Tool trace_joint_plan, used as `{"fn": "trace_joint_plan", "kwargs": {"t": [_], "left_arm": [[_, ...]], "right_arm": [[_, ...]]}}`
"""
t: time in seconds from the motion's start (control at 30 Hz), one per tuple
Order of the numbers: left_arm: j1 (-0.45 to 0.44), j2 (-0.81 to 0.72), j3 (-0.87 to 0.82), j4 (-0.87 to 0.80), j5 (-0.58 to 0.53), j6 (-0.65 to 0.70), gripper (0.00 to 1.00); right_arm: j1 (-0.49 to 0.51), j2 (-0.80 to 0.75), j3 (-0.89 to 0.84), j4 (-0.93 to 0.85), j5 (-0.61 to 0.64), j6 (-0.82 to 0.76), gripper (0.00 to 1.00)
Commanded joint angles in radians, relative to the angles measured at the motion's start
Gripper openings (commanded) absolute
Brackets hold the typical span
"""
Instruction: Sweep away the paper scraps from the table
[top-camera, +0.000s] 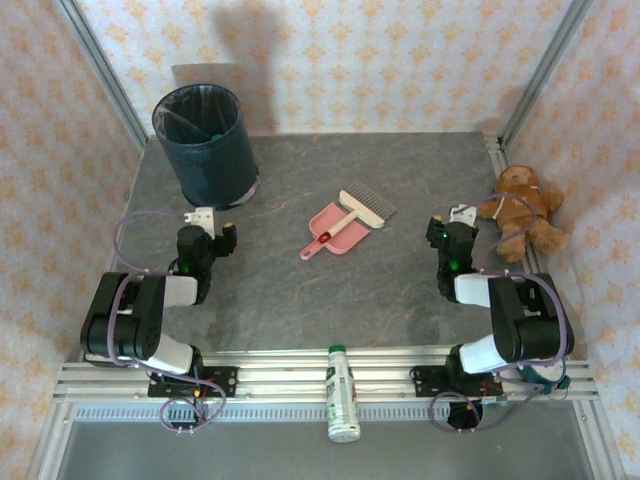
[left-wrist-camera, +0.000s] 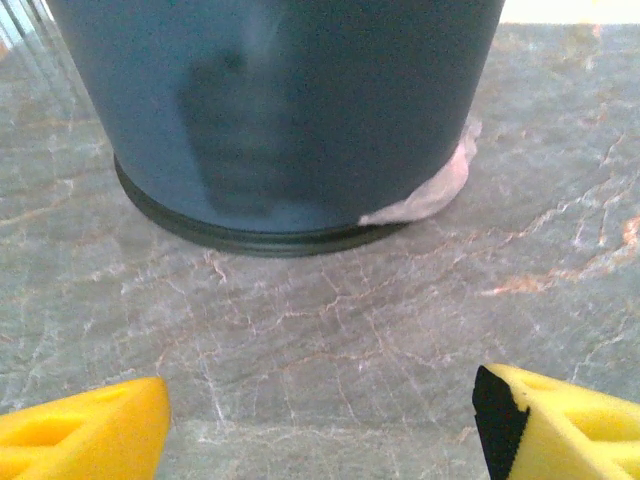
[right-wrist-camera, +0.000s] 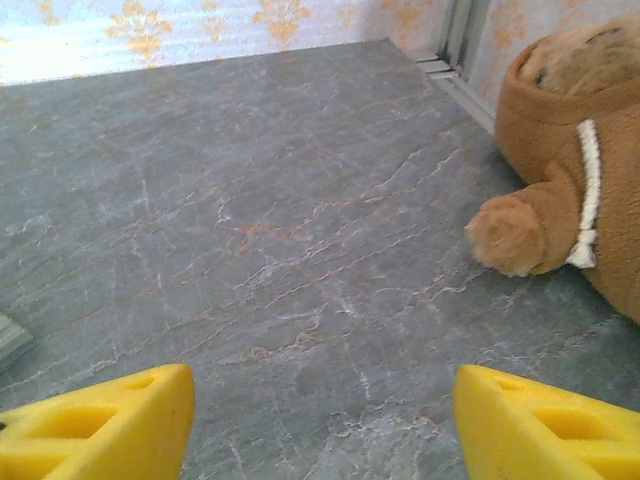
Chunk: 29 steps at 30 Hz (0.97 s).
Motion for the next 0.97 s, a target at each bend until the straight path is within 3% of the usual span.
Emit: {"fn": "trace_joint_plan", "kwargs": {"t": [0.0, 0.1, 0.2, 0.93], "left_arm": [[0.002, 0.026, 0.029, 0.073, -0.030, -0.009, 0.83], [-0.006, 0.027, 0.037, 0.049, -0.049, -0.004, 0.99], [-0.008, 0.021, 0.040, 0.035, -0.050, -0.002, 1.00], [-0.009, 0.025, 0.039, 0.046, -0.030, 0.008, 1.00]], "right_arm": [[-0.005, 0.043, -0.003, 0.056, -0.034, 0.002, 0.71], [-0.015, 0.056, 0.029, 0.007, -0.021, 0.024, 0.83], [-0.017, 0.058, 0.031, 0.009, -0.023, 0.025, 0.99], [-0.018, 0.060, 0.028, 0.017, -0.024, 0.024, 0.99]]}}
